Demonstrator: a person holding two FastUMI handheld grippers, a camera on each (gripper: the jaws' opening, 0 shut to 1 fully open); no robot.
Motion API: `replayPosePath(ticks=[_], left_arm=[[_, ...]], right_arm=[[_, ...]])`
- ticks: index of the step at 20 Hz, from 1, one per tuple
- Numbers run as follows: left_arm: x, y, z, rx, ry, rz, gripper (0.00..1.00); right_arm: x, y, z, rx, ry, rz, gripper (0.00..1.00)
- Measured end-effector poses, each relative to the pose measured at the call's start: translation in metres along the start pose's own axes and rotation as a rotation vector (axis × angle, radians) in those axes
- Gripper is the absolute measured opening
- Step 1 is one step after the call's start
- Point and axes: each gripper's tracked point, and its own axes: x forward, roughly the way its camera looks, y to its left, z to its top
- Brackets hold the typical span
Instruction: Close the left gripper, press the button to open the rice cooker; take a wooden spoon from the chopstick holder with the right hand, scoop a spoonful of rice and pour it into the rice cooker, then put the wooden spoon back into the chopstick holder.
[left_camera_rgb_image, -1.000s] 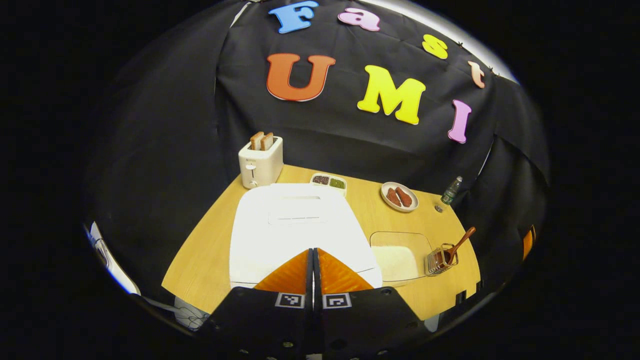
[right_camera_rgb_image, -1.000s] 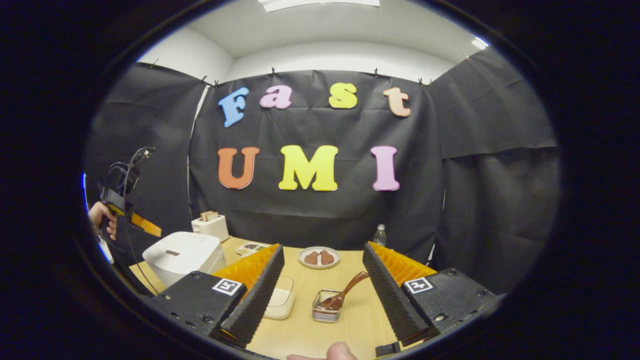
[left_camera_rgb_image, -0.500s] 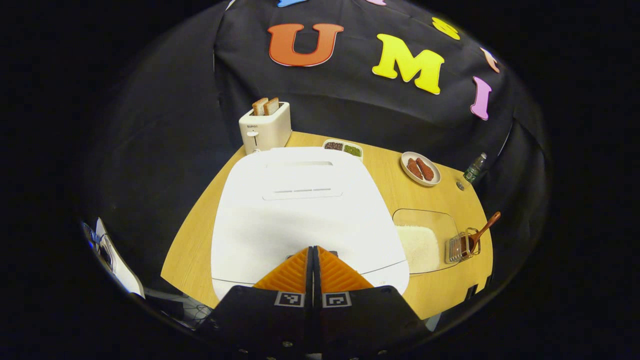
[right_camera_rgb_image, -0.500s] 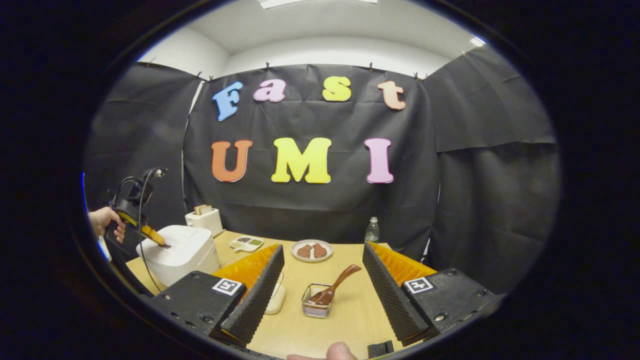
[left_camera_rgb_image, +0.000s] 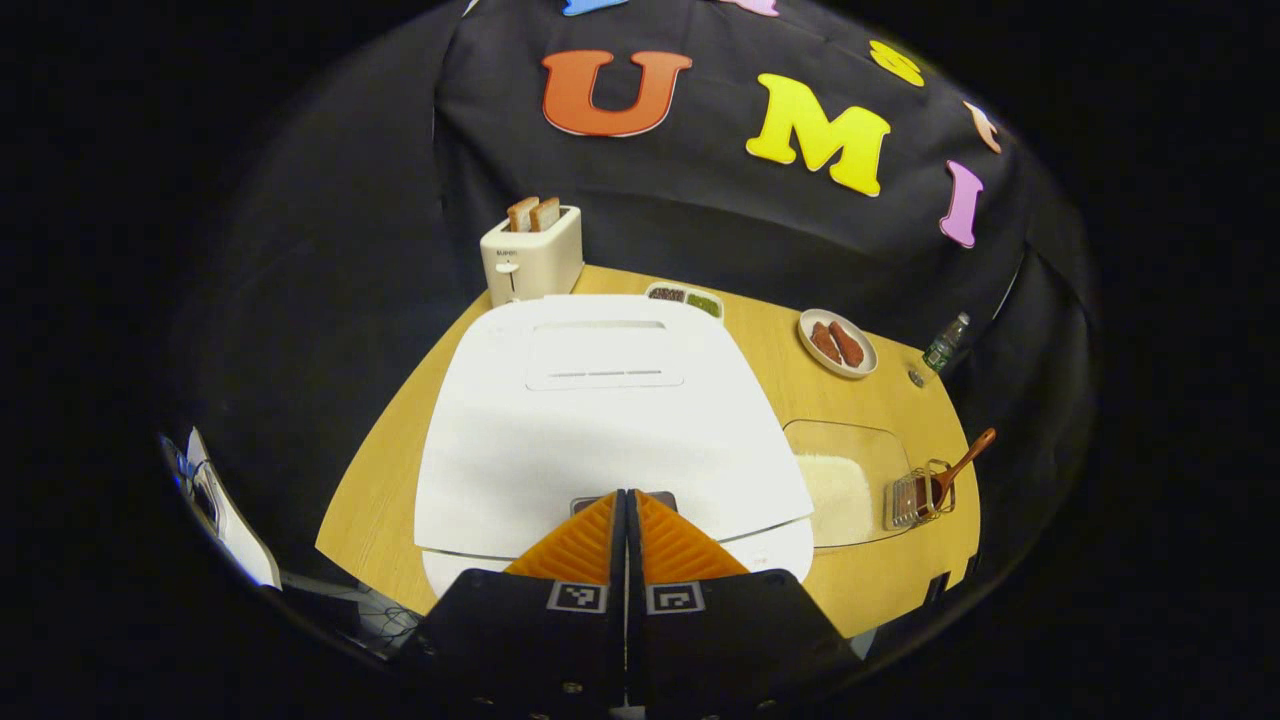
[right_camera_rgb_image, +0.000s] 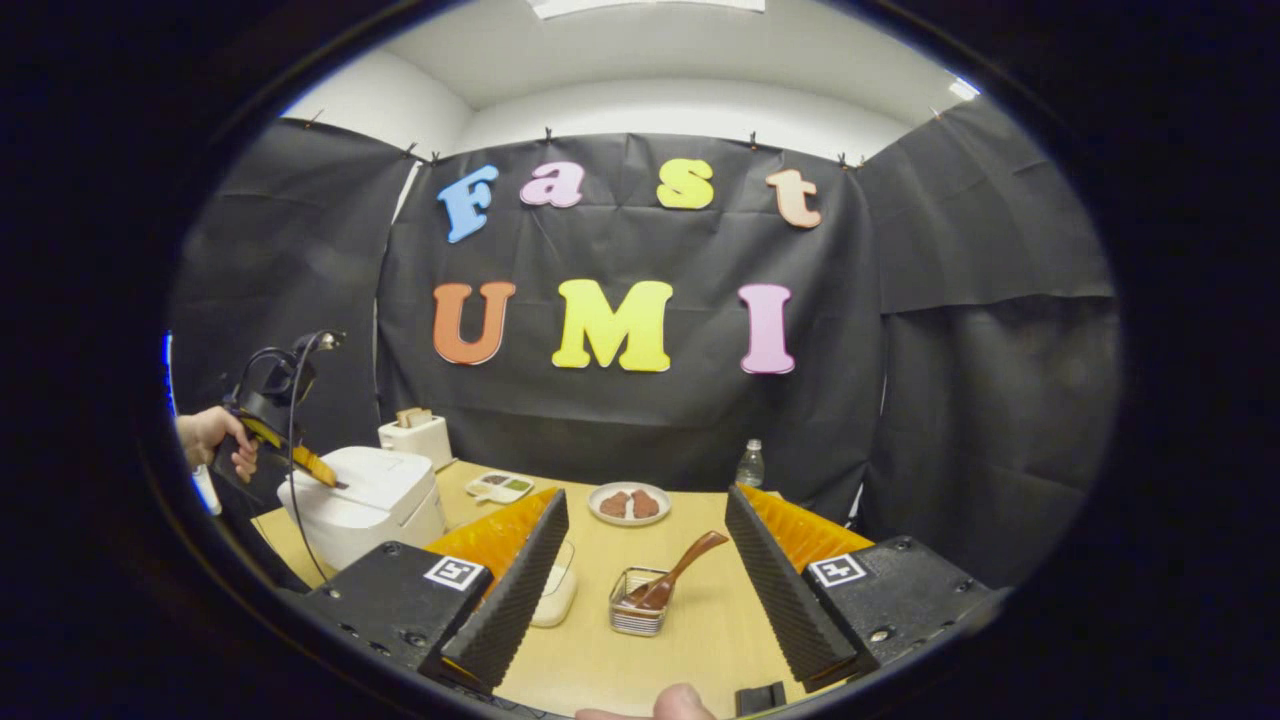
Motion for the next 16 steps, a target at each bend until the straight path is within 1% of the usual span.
replayPosePath(ticks=[2, 3, 5, 6, 7, 9, 10, 11, 12, 13, 16], left_arm=[[-0.017, 0.001, 0.032, -0.012, -0.137, 0.008, 0.01], [-0.027, 0.003, 0.048, -0.014, -0.204, 0.019, 0.01], [-0.041, 0.003, 0.07, -0.008, -0.293, 0.028, 0.01], [-0.045, 0.004, 0.073, -0.003, -0.311, 0.033, 0.01], [-0.048, 0.003, 0.077, 0.001, -0.325, 0.034, 0.14], [-0.052, 0.003, 0.087, 0.023, -0.385, 0.045, 0.19], [-0.057, 0.006, 0.091, 0.03, -0.418, 0.051, 0.19], [-0.064, 0.002, 0.095, 0.031, -0.449, 0.038, 0.21], [-0.071, -0.002, 0.098, 0.033, -0.476, 0.029, 0.23], [-0.079, -0.004, 0.101, 0.036, -0.504, 0.022, 0.35], [-0.103, -0.011, 0.108, 0.03, -0.58, -0.008, 0.69]], right_arm=[[-0.004, -0.004, 0.006, 0.004, -0.02, -0.01, 0.99], [-0.006, -0.003, 0.007, 0.007, -0.026, -0.01, 1.0], [-0.007, 0.001, 0.008, 0.01, -0.03, -0.007, 1.0], [-0.009, 0.001, 0.007, 0.009, -0.03, -0.006, 0.99], [-0.011, 0.002, 0.006, 0.007, -0.028, -0.005, 1.0], [-0.014, 0.003, 0.006, 0.002, -0.027, -0.003, 1.0], [-0.016, 0.001, 0.007, -0.001, -0.029, -0.004, 0.99], [-0.018, 0.001, 0.01, -0.002, -0.035, -0.003, 1.0], [-0.02, 0.0, 0.013, 0.0, -0.044, 0.001, 0.99], [-0.022, 0.0, 0.016, 0.006, -0.055, 0.009, 1.0], [-0.024, 0.002, 0.022, 0.046, -0.072, 0.043, 0.99]])
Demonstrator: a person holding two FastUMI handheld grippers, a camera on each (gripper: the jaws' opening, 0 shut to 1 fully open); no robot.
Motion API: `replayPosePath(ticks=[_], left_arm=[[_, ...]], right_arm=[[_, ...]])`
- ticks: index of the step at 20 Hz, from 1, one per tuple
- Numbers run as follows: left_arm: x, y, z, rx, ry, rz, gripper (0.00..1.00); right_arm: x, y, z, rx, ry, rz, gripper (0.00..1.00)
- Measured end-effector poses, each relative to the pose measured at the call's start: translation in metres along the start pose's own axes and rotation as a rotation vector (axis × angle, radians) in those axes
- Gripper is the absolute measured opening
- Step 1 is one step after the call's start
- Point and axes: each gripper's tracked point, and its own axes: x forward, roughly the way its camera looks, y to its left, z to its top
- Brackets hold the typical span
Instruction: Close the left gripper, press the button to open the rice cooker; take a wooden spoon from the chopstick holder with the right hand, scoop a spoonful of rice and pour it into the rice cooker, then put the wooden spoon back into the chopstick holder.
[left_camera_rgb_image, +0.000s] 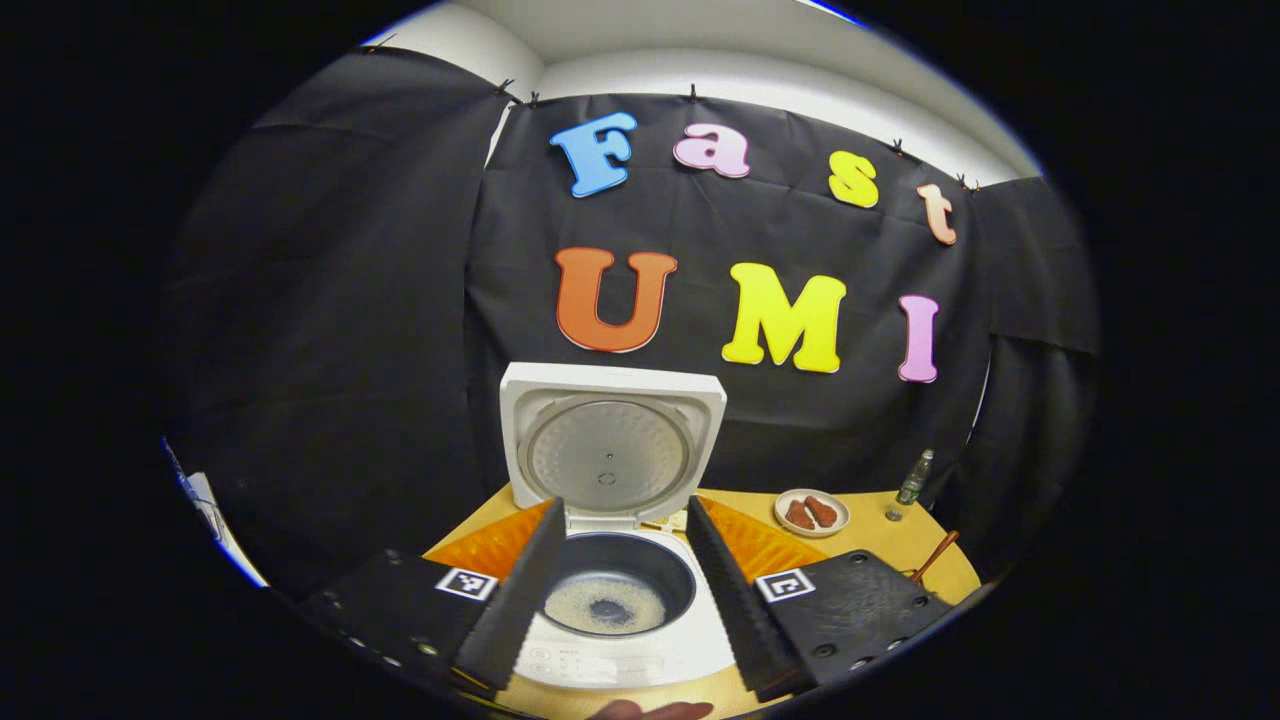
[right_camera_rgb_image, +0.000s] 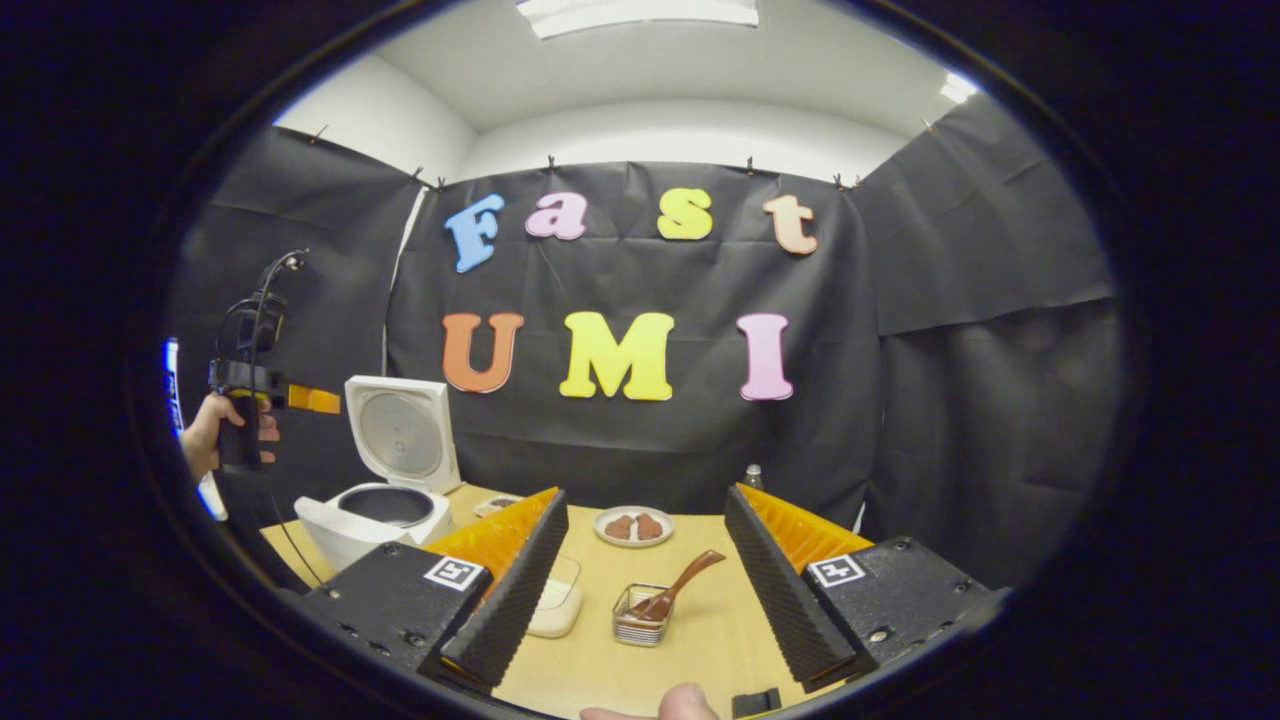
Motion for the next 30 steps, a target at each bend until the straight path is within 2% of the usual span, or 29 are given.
replayPosePath(ticks=[1, 2, 7, 10, 14, 18, 27, 30], left_arm=[[-0.007, -0.004, 0.003, -0.006, -0.015, -0.012, 0.93], [-0.016, -0.007, 0.005, -0.008, -0.03, -0.025, 0.94], [-0.056, -0.017, 0.013, 0.019, -0.134, -0.07, 0.94], [-0.078, -0.025, 0.013, 0.082, -0.193, -0.083, 0.94], [-0.101, -0.041, 0.004, 0.093, -0.23, -0.113, 0.94], [-0.121, -0.042, -0.006, 0.137, -0.293, -0.089, 0.94], [-0.129, -0.045, -0.043, 0.03, -0.246, -0.118, 0.94], [-0.131, -0.04, -0.041, 0.031, -0.246, -0.112, 0.94]], right_arm=[[0.0, -0.001, 0.0, 0.009, 0.002, 0.005, 1.0], [0.001, -0.001, 0.001, 0.009, 0.005, 0.005, 1.0], [0.011, -0.002, -0.004, -0.011, 0.02, -0.003, 1.0], [0.02, 0.001, -0.002, -0.002, 0.017, 0.011, 1.0], [0.04, -0.001, -0.009, 0.017, 0.022, 0.032, 1.0], [0.067, -0.013, -0.028, 0.035, 0.062, 0.031, 1.0], [0.128, -0.032, -0.094, 0.056, 0.182, 0.035, 0.99], [0.145, -0.055, -0.127, 0.109, 0.25, -0.02, 0.99]])
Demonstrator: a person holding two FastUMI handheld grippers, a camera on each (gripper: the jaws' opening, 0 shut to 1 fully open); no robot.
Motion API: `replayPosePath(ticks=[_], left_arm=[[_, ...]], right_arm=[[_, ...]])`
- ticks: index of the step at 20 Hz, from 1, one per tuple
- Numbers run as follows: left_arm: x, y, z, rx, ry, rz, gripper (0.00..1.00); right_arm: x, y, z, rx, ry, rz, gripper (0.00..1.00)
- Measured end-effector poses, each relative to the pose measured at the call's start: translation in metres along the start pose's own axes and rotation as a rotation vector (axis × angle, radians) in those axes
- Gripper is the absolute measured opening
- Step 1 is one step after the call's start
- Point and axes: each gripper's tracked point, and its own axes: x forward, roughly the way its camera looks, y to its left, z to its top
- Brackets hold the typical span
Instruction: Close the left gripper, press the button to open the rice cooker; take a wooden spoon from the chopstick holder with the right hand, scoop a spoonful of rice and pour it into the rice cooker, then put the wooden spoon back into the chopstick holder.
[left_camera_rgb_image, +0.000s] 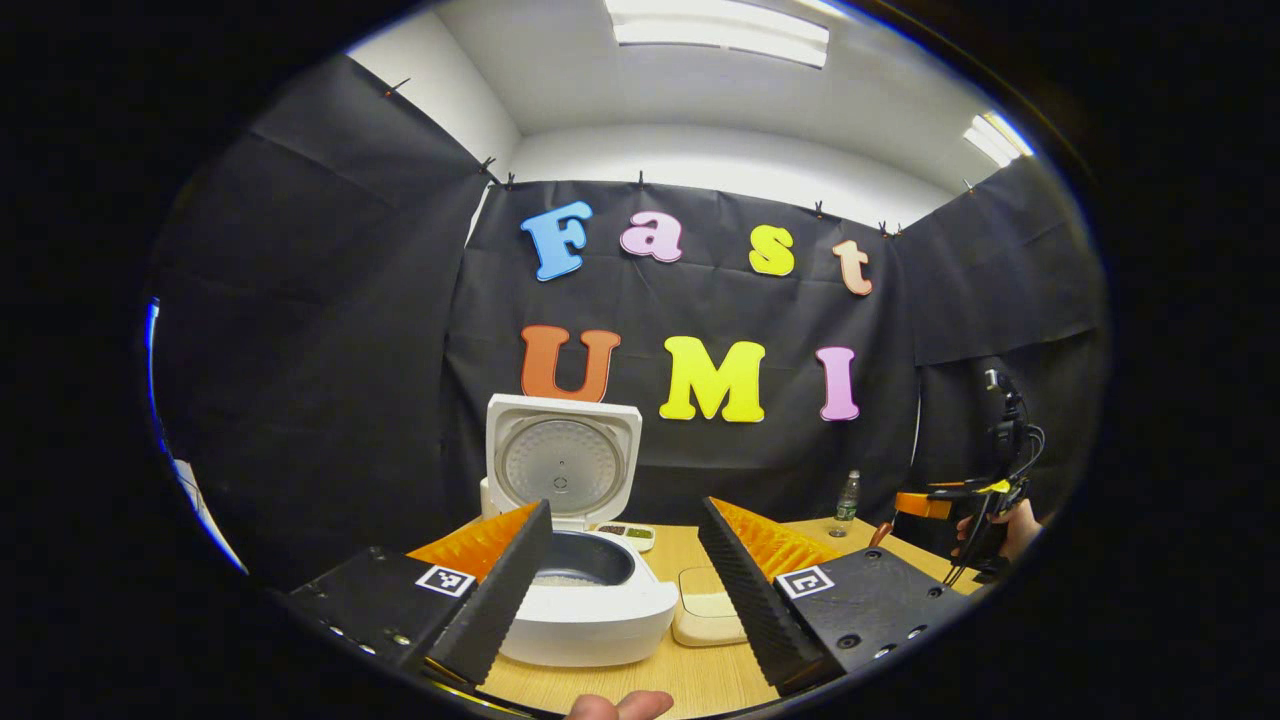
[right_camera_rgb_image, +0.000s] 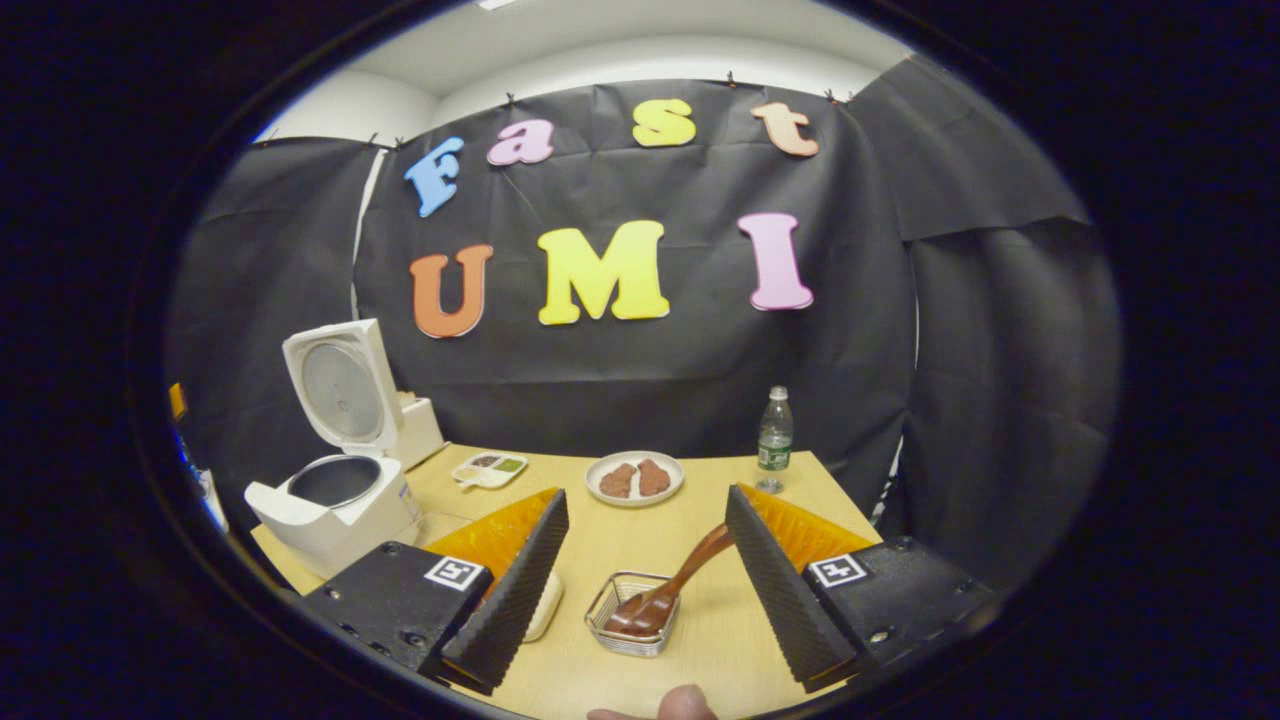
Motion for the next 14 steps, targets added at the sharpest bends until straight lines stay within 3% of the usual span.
replayPosePath(ticks=[7, 8, 10, 14], left_arm=[[0.005, 0.012, 0.006, 0.016, -0.01, 0.02, 0.94], [0.005, 0.013, 0.006, 0.014, -0.008, 0.02, 0.94], [0.005, 0.015, 0.005, 0.017, -0.005, 0.028, 0.94], [0.005, 0.022, 0.005, 0.019, 0.002, 0.051, 0.94]], right_arm=[[0.046, -0.027, -0.063, 0.107, 0.146, -0.019, 1.0], [0.054, -0.028, -0.069, 0.123, 0.163, -0.013, 0.98], [0.072, -0.028, -0.077, 0.165, 0.183, 0.006, 0.8], [0.102, -0.028, -0.096, 0.219, 0.226, 0.052, 0.78]])
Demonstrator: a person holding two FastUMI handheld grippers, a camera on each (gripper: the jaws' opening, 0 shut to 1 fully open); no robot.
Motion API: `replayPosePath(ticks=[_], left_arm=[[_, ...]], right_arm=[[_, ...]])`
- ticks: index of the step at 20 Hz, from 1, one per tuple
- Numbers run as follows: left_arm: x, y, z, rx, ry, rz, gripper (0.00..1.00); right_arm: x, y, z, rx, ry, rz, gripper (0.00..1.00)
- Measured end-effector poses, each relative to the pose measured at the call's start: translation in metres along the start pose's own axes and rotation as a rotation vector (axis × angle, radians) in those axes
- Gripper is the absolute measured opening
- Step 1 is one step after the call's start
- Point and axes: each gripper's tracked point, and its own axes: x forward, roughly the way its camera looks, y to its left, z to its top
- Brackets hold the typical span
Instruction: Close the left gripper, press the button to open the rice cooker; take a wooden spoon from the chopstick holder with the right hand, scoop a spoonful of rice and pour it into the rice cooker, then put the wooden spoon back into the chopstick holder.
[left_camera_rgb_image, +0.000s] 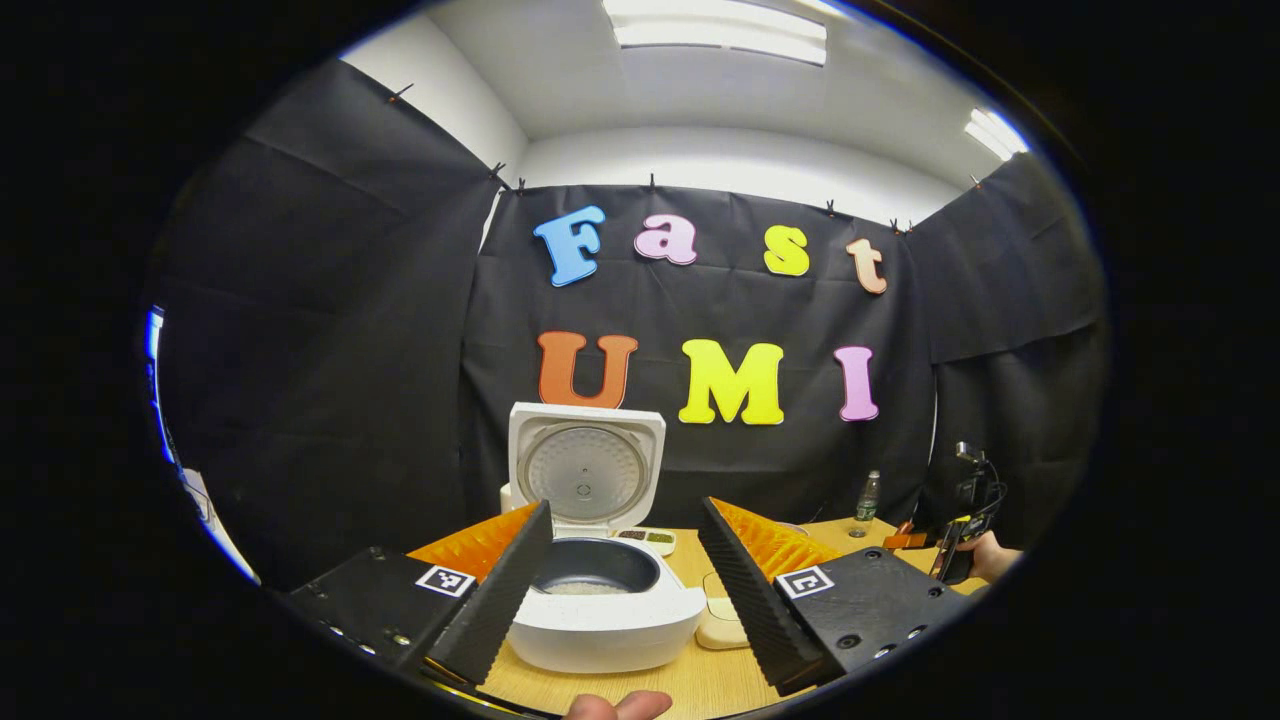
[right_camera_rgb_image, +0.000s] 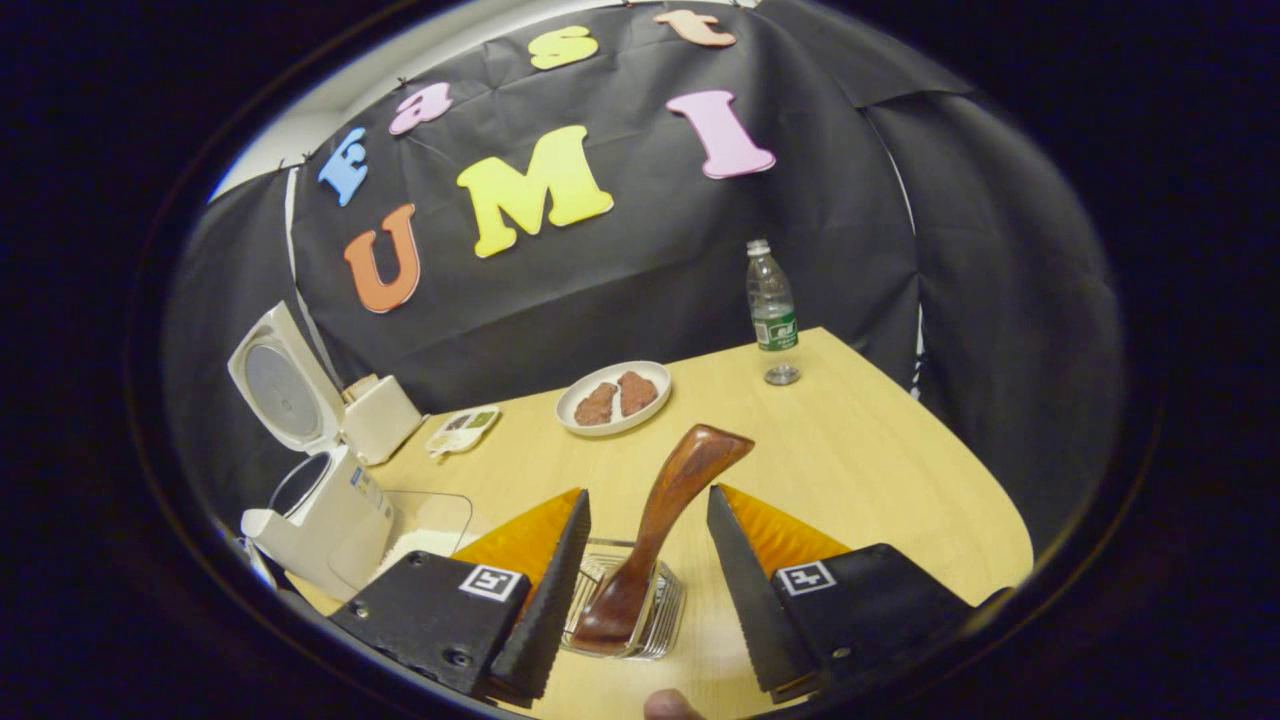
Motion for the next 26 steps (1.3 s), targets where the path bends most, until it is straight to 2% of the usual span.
replayPosePath(ticks=[2, 3, 4, 7, 9, 12, 15, 18, 22, 26], left_arm=[[-0.001, 0.0, -0.004, -0.007, 0.013, 0.002, 0.94], [0.0, -0.001, -0.006, -0.011, 0.016, 0.001, 0.94], [0.001, -0.001, -0.007, -0.011, 0.017, -0.001, 0.94], [0.003, -0.005, -0.014, -0.016, 0.023, -0.014, 0.94], [0.003, -0.011, -0.018, -0.042, 0.026, -0.036, 0.94], [0.005, -0.017, -0.031, -0.09, 0.045, -0.064, 0.94], [0.003, -0.011, -0.038, -0.117, 0.037, -0.061, 0.94], [0.0, -0.002, -0.047, -0.097, 0.028, -0.046, 0.94], [-0.008, 0.006, -0.055, -0.098, 0.008, -0.042, 0.94], [-0.02, 0.016, -0.056, -0.075, -0.043, -0.022, 0.94]], right_arm=[[0.009, -0.001, -0.003, 0.032, 0.017, 0.02, 0.76], [0.011, 0.001, -0.003, 0.049, 0.025, 0.029, 0.65], [0.012, 0.002, -0.001, 0.061, 0.022, 0.038, 0.65], [0.008, 0.003, 0.0, 0.061, 0.021, 0.036, 0.32], [0.0, 0.013, 0.001, 0.055, 0.019, 0.05, 0.27], [-0.016, 0.027, 0.008, 0.025, -0.005, 0.045, 0.23], [-0.035, 0.043, 0.024, -0.014, -0.061, 0.023, 0.18], [-0.061, 0.065, 0.051, -0.082, -0.145, -0.018, 0.16], [-0.087, 0.122, 0.09, -0.148, -0.264, -0.024, 0.15], [-0.069, 0.181, 0.08, -0.228, -0.26, -0.017, 0.15]])
